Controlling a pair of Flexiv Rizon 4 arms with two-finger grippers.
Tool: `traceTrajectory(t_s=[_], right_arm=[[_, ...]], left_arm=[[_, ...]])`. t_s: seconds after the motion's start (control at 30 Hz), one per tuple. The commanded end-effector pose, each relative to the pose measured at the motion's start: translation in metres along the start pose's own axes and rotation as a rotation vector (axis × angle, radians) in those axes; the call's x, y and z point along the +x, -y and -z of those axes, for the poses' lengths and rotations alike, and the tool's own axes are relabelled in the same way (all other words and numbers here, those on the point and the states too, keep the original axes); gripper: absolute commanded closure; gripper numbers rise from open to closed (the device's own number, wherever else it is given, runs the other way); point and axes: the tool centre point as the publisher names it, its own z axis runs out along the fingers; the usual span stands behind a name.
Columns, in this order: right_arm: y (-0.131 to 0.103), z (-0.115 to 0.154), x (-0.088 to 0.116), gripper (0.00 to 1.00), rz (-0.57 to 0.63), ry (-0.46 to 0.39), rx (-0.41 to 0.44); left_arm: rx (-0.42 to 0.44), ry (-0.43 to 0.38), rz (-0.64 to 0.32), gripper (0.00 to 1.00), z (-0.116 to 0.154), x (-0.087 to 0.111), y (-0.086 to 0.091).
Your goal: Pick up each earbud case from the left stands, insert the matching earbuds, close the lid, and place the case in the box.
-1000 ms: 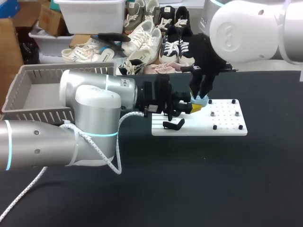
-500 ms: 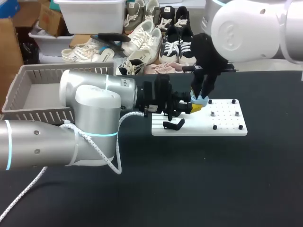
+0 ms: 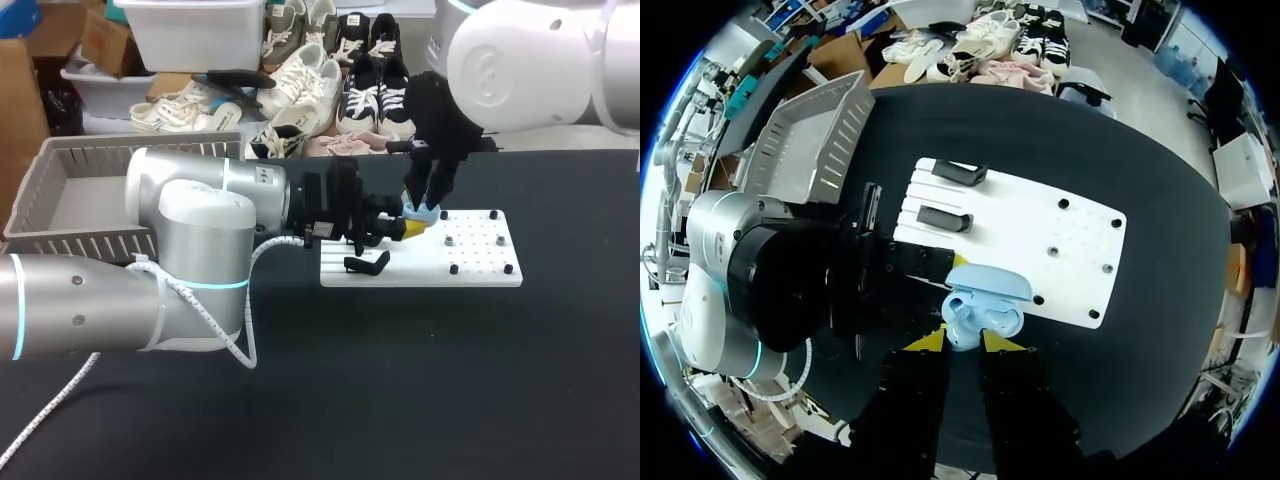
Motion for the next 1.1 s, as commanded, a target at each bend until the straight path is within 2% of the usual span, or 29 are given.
traceTrajectory(t_s=[0.03, 1.1], right_arm=[[-0.0006, 0.0003, -0.0007, 1.00, -0.002, 0.002, 0.001], [-0.0024, 0.0043, -0.0053, 1.00, 0.001, 0.004, 0.006]], left_arm=[[-0.001, 0.003, -0.002, 1.00, -0.0001, -0.0001, 0.0005], [-0.001, 0.003, -0.002, 1.00, -0.0001, -0.0001, 0.0005]])
